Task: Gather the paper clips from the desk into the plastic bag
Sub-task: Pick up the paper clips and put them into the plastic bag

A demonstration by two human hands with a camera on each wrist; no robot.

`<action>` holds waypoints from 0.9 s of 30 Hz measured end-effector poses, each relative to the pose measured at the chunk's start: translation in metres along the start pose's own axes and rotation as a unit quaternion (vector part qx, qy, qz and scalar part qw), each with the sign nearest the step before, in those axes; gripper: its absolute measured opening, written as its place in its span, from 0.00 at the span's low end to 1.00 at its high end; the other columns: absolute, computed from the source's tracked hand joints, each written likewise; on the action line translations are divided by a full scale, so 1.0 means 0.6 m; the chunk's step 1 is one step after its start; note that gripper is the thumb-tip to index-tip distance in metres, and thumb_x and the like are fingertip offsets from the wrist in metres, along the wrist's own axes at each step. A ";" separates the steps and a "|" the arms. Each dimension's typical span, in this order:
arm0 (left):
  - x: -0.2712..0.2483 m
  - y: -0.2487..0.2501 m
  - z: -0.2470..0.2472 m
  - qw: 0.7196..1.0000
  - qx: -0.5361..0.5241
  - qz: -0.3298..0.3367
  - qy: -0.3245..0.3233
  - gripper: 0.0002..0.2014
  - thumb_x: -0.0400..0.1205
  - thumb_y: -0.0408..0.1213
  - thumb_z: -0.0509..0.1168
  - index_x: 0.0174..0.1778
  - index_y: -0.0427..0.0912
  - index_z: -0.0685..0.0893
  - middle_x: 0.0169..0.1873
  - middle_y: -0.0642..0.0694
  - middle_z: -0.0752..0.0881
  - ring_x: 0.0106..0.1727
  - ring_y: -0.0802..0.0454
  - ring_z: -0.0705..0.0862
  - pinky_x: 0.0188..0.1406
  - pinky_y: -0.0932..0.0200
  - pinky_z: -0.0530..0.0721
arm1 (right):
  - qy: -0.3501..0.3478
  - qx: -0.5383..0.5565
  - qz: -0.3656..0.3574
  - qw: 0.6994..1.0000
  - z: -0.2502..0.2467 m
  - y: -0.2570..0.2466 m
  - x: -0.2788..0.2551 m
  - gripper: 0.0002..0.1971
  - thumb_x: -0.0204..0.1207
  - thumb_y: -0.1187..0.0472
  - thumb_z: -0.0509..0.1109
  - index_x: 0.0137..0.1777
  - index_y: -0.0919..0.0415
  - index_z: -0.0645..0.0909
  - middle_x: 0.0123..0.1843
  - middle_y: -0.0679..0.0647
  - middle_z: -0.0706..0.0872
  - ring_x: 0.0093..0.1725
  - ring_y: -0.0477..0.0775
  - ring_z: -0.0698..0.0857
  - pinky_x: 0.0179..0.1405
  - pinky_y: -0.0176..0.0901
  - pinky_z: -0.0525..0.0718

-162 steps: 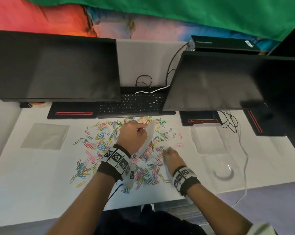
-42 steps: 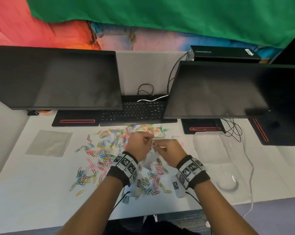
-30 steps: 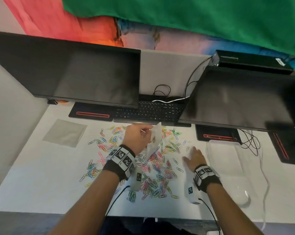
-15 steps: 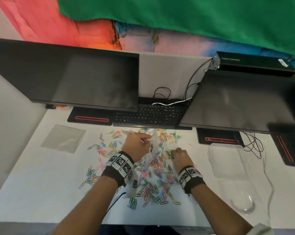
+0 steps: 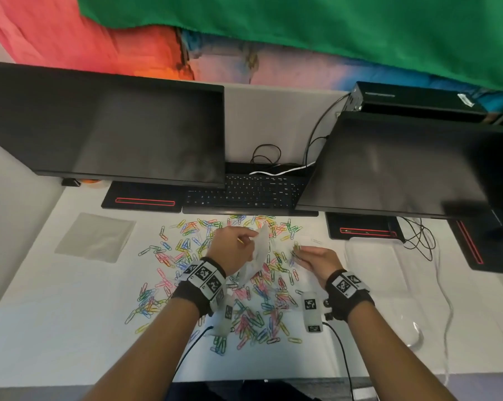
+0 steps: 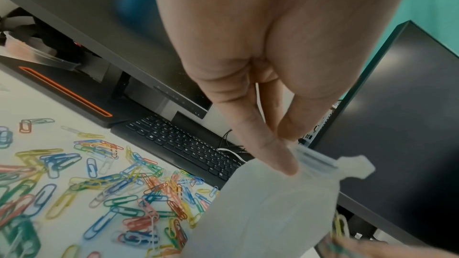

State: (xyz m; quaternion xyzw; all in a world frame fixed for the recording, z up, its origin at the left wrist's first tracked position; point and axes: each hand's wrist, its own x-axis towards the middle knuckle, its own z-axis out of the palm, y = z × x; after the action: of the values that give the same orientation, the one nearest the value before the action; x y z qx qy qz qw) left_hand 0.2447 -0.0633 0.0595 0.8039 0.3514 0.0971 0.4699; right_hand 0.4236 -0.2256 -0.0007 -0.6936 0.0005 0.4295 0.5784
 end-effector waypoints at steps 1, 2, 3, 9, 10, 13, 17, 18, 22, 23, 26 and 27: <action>0.000 0.000 0.002 1.000 -0.003 0.001 -0.001 0.14 0.82 0.28 0.62 0.57 0.42 0.90 0.29 0.44 0.91 0.30 0.54 0.91 0.41 0.61 0.91 | -0.035 0.064 -0.001 0.997 0.009 -0.011 -0.013 0.18 0.70 0.72 0.76 0.60 0.74 0.83 0.56 0.67 0.89 0.55 0.59 0.90 0.55 0.41 0.88; 0.000 0.001 0.003 1.000 -0.007 0.002 -0.002 0.14 0.82 0.28 0.62 0.56 0.42 0.90 0.29 0.44 0.91 0.29 0.54 0.91 0.39 0.64 0.90 | -0.067 0.091 -0.005 0.994 0.018 -0.021 -0.025 0.16 0.72 0.73 0.75 0.60 0.75 0.82 0.56 0.67 0.89 0.56 0.60 0.90 0.55 0.41 0.88; 0.000 0.002 0.005 1.000 -0.013 0.002 -0.004 0.14 0.82 0.28 0.62 0.57 0.42 0.90 0.29 0.43 0.91 0.30 0.54 0.91 0.38 0.66 0.89 | -0.095 0.096 -0.012 0.991 0.029 -0.029 -0.037 0.14 0.73 0.73 0.73 0.59 0.74 0.84 0.55 0.66 0.90 0.55 0.59 0.90 0.55 0.41 0.88; -0.006 0.010 0.021 1.000 -0.016 0.007 -0.011 0.11 0.82 0.29 0.65 0.57 0.41 0.90 0.30 0.44 0.92 0.32 0.53 0.91 0.44 0.64 0.89 | -0.087 -0.109 -0.108 0.984 0.090 -0.035 -0.067 0.07 0.73 0.70 0.75 0.51 0.69 0.89 0.46 0.63 0.92 0.47 0.61 0.91 0.50 0.44 0.90; -0.008 0.012 0.024 1.000 -0.009 0.011 -0.012 0.11 0.82 0.30 0.65 0.56 0.41 0.90 0.30 0.44 0.92 0.32 0.53 0.91 0.44 0.65 0.88 | -0.077 -0.135 -0.127 0.980 0.096 -0.033 -0.065 0.08 0.75 0.71 0.74 0.52 0.70 0.89 0.45 0.62 0.91 0.44 0.57 0.91 0.46 0.39 0.89; -0.013 0.015 0.033 0.999 0.000 0.031 -0.019 0.12 0.82 0.30 0.65 0.57 0.42 0.90 0.32 0.44 0.92 0.32 0.53 0.91 0.45 0.62 0.90 | -0.040 -0.264 -0.191 0.945 0.109 -0.034 -0.066 0.11 0.75 0.74 0.70 0.56 0.67 0.88 0.47 0.57 0.91 0.41 0.45 0.87 0.39 0.21 0.81; -0.013 0.016 0.038 0.999 0.008 0.040 -0.016 0.12 0.81 0.30 0.67 0.57 0.40 0.91 0.43 0.44 0.93 0.38 0.53 0.90 0.48 0.55 0.91 | -0.011 -0.419 -0.260 0.870 0.115 -0.032 -0.071 0.10 0.72 0.73 0.70 0.49 0.63 0.91 0.41 0.52 0.91 0.39 0.47 0.84 0.34 0.14 0.72; -0.014 0.016 0.038 0.999 0.007 0.037 -0.015 0.12 0.81 0.30 0.67 0.57 0.40 0.91 0.44 0.44 0.93 0.39 0.53 0.90 0.48 0.55 0.91 | -0.005 -0.450 -0.273 0.850 0.116 -0.030 -0.069 0.09 0.72 0.71 0.71 0.45 0.62 0.92 0.39 0.54 0.92 0.36 0.48 0.84 0.33 0.16 0.70; -0.015 0.014 0.035 1.000 -0.005 0.026 -0.013 0.12 0.81 0.29 0.66 0.57 0.40 0.91 0.35 0.44 0.93 0.34 0.55 0.91 0.47 0.59 0.90 | -0.050 -0.552 -0.291 0.780 0.116 -0.033 -0.072 0.13 0.76 0.66 0.65 0.37 0.62 0.91 0.34 0.57 0.90 0.32 0.53 0.79 0.43 0.36 0.75; -0.016 0.015 0.033 1.000 -0.006 0.027 -0.012 0.12 0.81 0.30 0.66 0.57 0.40 0.91 0.34 0.44 0.93 0.34 0.55 0.91 0.47 0.60 0.90 | -0.082 -0.550 -0.301 0.775 0.114 -0.035 -0.074 0.14 0.77 0.66 0.64 0.37 0.64 0.90 0.35 0.58 0.90 0.34 0.56 0.81 0.44 0.39 0.78; -0.017 0.016 0.024 1.000 -0.008 0.027 -0.002 0.11 0.82 0.29 0.67 0.57 0.39 0.90 0.37 0.43 0.93 0.35 0.52 0.91 0.46 0.59 0.91 | -0.107 -0.433 -0.340 0.828 0.100 -0.043 -0.084 0.10 0.80 0.65 0.67 0.46 0.58 0.91 0.43 0.49 0.91 0.42 0.44 0.86 0.47 0.33 0.83; -0.018 0.016 0.020 1.000 -0.010 0.023 0.003 0.11 0.82 0.28 0.66 0.57 0.39 0.90 0.38 0.43 0.93 0.35 0.52 0.92 0.44 0.61 0.91 | -0.086 -0.384 -0.338 0.855 0.090 -0.044 -0.083 0.09 0.80 0.64 0.69 0.50 0.57 0.90 0.45 0.46 0.90 0.44 0.40 0.87 0.48 0.29 0.84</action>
State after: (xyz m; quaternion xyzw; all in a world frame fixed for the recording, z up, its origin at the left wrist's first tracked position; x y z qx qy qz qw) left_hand 0.2473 -0.0814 0.0624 0.8070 0.3330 0.1141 0.4741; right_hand 0.3730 -0.1982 0.0523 -0.7782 -0.4486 0.2319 0.3733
